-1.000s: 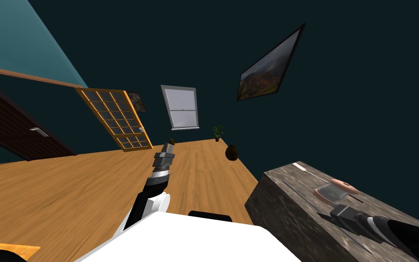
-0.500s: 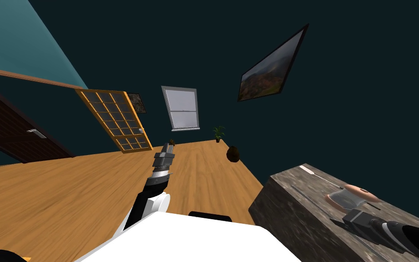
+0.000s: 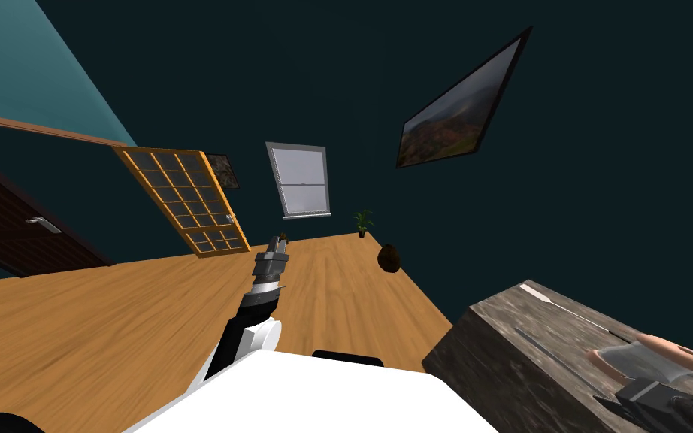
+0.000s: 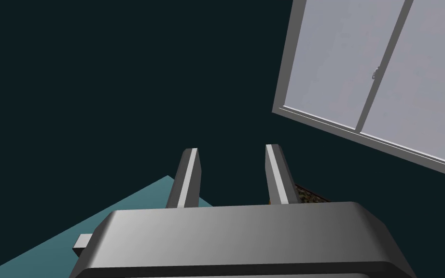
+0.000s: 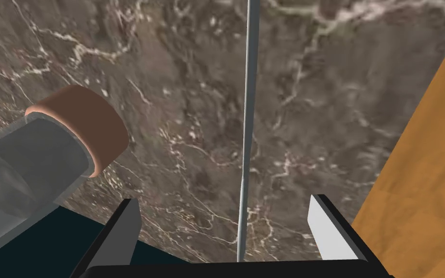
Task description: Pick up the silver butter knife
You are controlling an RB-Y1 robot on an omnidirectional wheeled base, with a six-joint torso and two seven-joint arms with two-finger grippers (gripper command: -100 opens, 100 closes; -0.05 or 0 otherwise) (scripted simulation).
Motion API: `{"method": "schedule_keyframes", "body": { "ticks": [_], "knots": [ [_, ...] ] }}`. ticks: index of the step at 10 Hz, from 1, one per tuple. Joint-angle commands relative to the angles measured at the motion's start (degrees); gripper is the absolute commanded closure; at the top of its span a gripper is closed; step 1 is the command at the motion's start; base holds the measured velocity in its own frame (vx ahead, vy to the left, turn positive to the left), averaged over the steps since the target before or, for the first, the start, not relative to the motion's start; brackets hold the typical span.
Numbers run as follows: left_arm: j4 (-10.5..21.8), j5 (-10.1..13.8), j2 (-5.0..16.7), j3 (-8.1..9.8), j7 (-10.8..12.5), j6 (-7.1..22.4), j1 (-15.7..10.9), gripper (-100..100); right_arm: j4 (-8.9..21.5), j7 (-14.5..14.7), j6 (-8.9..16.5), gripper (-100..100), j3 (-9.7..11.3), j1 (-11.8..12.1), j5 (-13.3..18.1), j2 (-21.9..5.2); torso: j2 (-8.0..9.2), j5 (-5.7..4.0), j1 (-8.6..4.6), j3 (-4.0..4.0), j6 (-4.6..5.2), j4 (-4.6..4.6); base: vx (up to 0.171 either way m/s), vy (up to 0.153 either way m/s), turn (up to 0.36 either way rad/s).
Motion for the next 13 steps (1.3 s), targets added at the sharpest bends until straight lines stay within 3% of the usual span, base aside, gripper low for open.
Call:
{"method": "schedule_keyframes", "body": {
  "ticks": [1, 2, 4, 5, 6, 7, 8, 9, 13],
  "knots": [
    [0.0, 0.0, 0.0, 0.0, 0.0, 0.0, 0.0, 0, 1.4, -1.2, 0.3, -100, 1.1, 0.8, 0.5, -0.2, 0.0, 0.0, 0.0, 0.0, 0.0, 0.0, 0.174, 0.141, -0.02],
    [0.0, 0.0, 0.0, 0.0, 0.0, 0.0, 0.0, 0, 2.8, -2.0, 0.2, -100, 2.1, 0.6, 1.1, 0.0, -0.01, 0.0, 0.04, -0.01, 0.0, 0.0, 0.182, 0.113, -0.02],
    [0.0, 0.0, 0.0, 0.0, 0.0, 0.0, 0.0, 0, 1.8, -1.9, 0.6, -100, 1.6, 1.3, 0.6, -0.4, 0.15, -0.04, -0.19, 0.07, -0.02, 0.02, 0.071, 0.049, -0.002],
    [0.0, 0.0, 0.0, 0.01, 0.0, 0.0, 0.0, 0, 1.9, -1.9, 0.5, 0, 1.7, 1.3, 0.7, -0.3, 0.4, -0.07, -0.35, 0.22, 0.0, 0.08, 0.009, 0.006, 0.001],
    [0.0, 0.0, 0.0, 0.01, 0.0, 0.0, 0.0, 0, 2.6, -1.3, 1.6, -100, 1.7, 1.3, 0.8, 1.4, 0.55, -0.1, -0.45, 0.31, 0.01, 0.12, 0.024, -0.028, 0.066],
    [0.0, 0.0, 0.0, 0.01, 0.0, 0.0, 0.0, 0, 3.0, -0.9, 2.3, -100, 1.7, 1.4, 0.9, 2.6, 0.55, -0.15, -0.6, 0.32, -0.01, 0.13, 0.043, -0.063, 0.076],
    [0.0, 0.0, 0.0, 0.01, 0.0, 0.0, 0.0, 0, 2.8, -0.9, 1.5, -100, 1.4, 1.7, 0.5, 1.7, 0.51, -0.18, -0.74, 0.3, 0.01, 0.12, 0.02, -0.032, 0.015],
    [0.0, 0.0, 0.0, 0.01, 0.0, 0.0, 0.0, 0, 2.8, -0.7, 1.7, 100, 1.3, 1.8, 0.5, 1.8, 0.56, -0.16, -0.66, 0.32, 0.01, 0.13, 0.003, -0.005, 0.0],
    [0.0, 0.0, 0.0, 0.01, 0.0, 0.0, 0.0, 0, 2.8, -0.8, 1.6, 100, 1.3, 1.8, 0.5, 1.8, 0.66, -0.12, -0.52, 0.38, 0.02, 0.15, 0.0, 0.0, 0.0]
  ]
}}
